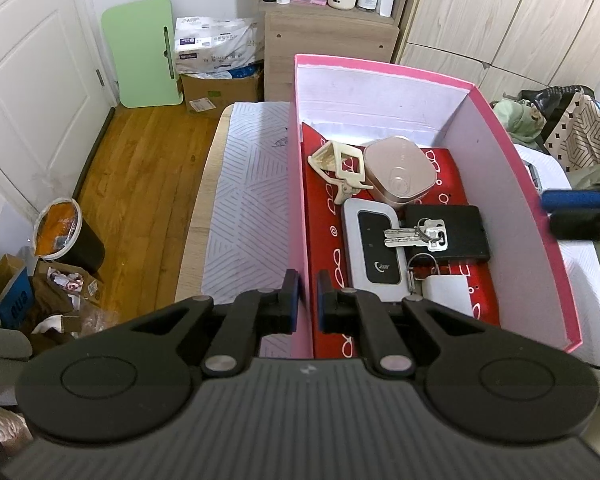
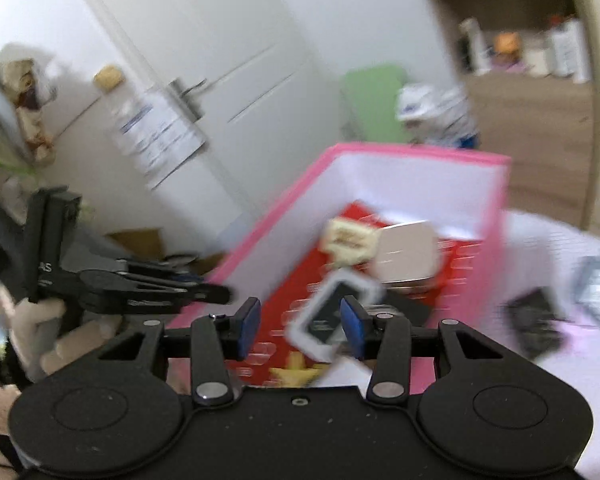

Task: Organize rigid objects
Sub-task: 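Carry the yellow starfish into the box and release it, then grasp the purple starfish on the bed with the right gripper, then carry the purple starfish into the box and release it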

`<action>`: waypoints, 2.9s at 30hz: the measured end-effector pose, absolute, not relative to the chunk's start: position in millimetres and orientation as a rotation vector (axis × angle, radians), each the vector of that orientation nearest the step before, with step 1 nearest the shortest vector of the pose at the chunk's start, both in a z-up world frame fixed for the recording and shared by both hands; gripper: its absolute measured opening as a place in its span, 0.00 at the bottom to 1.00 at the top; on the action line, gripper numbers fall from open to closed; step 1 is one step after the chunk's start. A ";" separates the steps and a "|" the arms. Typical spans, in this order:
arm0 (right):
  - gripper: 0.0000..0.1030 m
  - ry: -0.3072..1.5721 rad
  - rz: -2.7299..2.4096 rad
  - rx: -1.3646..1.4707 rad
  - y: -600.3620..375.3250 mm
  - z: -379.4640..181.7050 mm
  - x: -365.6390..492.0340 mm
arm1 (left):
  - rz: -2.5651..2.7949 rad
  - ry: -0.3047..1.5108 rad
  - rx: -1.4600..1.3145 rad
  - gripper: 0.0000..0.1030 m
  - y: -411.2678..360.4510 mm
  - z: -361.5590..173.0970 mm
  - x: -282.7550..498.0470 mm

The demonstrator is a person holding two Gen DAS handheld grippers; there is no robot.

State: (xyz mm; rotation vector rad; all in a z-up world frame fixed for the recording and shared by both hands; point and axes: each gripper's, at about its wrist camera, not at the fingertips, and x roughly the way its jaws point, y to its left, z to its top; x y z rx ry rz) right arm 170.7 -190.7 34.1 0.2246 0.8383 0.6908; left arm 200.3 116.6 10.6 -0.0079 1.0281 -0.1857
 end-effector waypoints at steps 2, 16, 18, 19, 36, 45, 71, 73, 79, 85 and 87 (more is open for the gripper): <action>0.48 0.825 0.607 0.210 -212.8 32.7 166.0 | -0.185 1.029 -0.006 0.07 116.5 10.6 200.5; 0.50 0.817 0.429 0.035 -261.2 -21.6 161.1 | -0.168 1.046 0.007 0.07 112.0 11.1 204.3; 0.51 0.812 0.416 0.008 -258.8 -28.0 169.2 | -0.164 1.046 0.008 0.07 111.7 11.5 203.7; 0.51 0.815 0.407 0.006 -258.8 -32.0 177.1 | -0.164 1.047 0.007 0.07 111.8 11.7 203.8; 0.54 0.869 0.254 0.208 -268.2 -79.1 238.1 | -0.162 1.048 0.009 0.07 111.5 11.5 204.2; 0.49 0.829 0.261 0.121 -260.0 -81.5 230.5 | -0.163 1.050 0.003 0.07 111.5 10.5 203.9; 0.45 0.514 0.594 -0.008 -215.4 41.5 163.8 | -0.157 1.047 -0.005 0.07 112.1 10.8 203.2; 0.45 0.504 0.613 -0.111 -194.1 41.5 166.8 | -0.159 1.045 -0.010 0.07 112.4 11.7 203.2; 0.45 0.566 0.564 -0.305 -142.1 23.9 187.8 | -0.164 1.039 -0.022 0.07 114.4 12.8 202.4; 0.45 0.644 0.529 -0.425 -120.6 10.9 206.8 | -0.173 1.039 -0.025 0.07 117.4 12.8 202.8; 0.45 0.632 0.520 -0.413 -122.0 12.1 207.9 | -0.175 1.040 -0.027 0.07 117.9 12.8 203.1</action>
